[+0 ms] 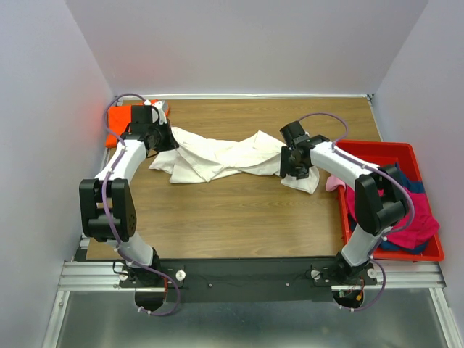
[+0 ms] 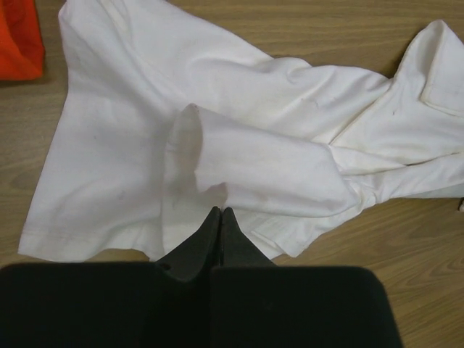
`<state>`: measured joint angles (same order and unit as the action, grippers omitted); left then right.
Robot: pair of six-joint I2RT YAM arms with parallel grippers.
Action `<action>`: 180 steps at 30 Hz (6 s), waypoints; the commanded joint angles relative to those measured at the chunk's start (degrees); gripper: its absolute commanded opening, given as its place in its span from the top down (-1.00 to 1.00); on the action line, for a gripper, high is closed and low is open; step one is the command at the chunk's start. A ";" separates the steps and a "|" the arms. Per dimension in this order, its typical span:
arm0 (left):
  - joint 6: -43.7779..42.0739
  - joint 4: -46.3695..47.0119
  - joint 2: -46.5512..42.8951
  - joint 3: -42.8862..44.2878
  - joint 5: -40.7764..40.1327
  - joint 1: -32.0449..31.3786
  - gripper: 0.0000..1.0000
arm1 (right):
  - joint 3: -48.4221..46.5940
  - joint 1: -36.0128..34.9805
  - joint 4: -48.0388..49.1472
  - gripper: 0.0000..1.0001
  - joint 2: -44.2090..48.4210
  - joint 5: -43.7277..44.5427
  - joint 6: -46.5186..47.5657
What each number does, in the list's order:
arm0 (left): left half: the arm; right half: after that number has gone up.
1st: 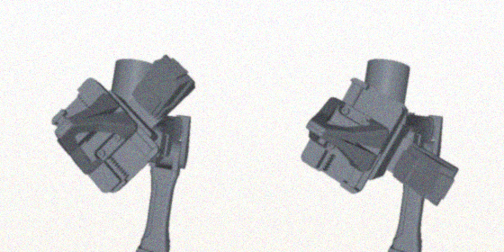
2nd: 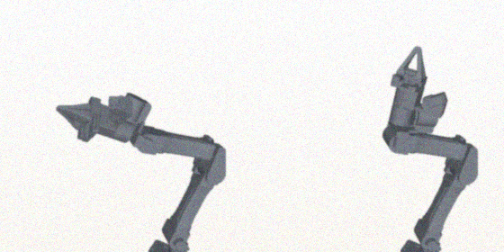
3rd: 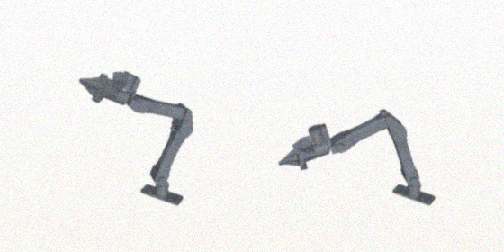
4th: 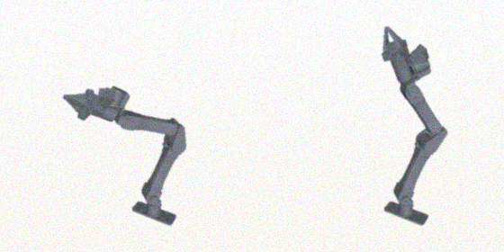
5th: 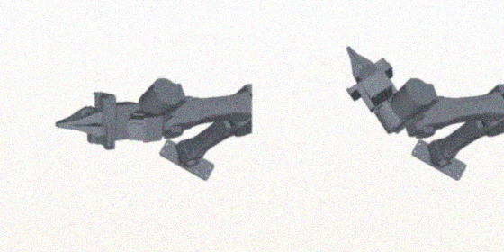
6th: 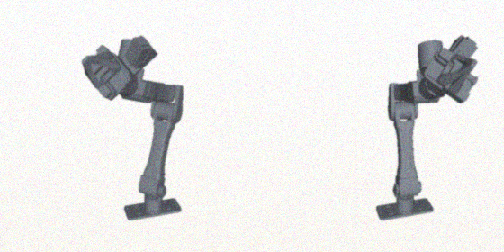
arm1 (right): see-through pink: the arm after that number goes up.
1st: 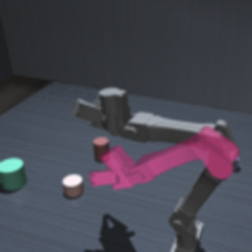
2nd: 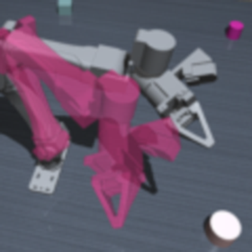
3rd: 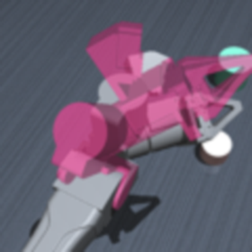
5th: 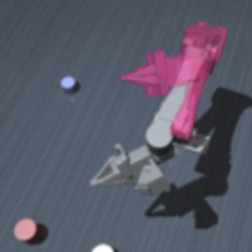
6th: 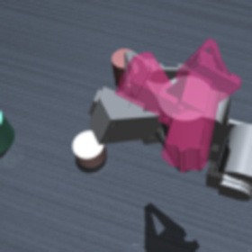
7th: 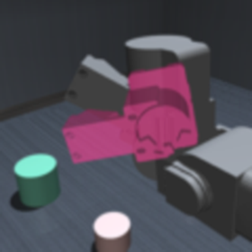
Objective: Fold and stack the t-shirts
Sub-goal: Flatten the tshirt out
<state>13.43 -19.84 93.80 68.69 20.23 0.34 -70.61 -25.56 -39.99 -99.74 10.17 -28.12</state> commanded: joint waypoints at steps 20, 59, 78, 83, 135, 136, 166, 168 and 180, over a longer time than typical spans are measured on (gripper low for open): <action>0.81 -1.44 -2.57 0.57 4.29 0.01 1.00 | -1.64 -2.30 5.80 0.16 -8.88 -1.82 -0.18; 18.90 12.00 9.30 49.16 11.59 2.29 1.00 | -53.56 3.59 -4.66 0.99 -3.79 12.14 17.65; 24.19 31.53 -14.35 52.07 8.60 13.90 1.00 | -61.75 3.59 9.49 0.99 15.89 14.08 32.69; 25.50 33.37 -14.70 53.14 9.92 13.99 1.00 | -62.64 3.68 10.63 0.99 16.34 15.05 33.21; 10.81 43.99 -28.50 46.99 11.94 10.82 1.00 | -53.50 3.68 21.70 0.99 25.48 -1.39 28.29; 11.87 44.88 -28.06 45.85 12.20 10.74 1.00 | -52.80 3.59 21.88 0.99 25.13 -0.25 28.29; 9.43 31.89 26.98 37.95 13.18 -1.92 -0.57 | -45.95 18.35 23.38 -0.92 -28.33 -3.57 16.43; 6.19 28.38 22.77 31.90 11.08 -1.92 -0.57 | -40.96 18.18 23.29 -0.93 -26.48 -6.29 15.90; -1.21 4.72 10.45 9.39 0.34 -1.92 -0.58 | -20.10 11.33 23.29 -0.94 -14.43 -18.16 13.97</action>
<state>14.68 -7.38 106.61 85.12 23.66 -1.61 -94.78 -11.53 -16.12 -115.09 -1.58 -12.27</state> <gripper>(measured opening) 0.787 0.969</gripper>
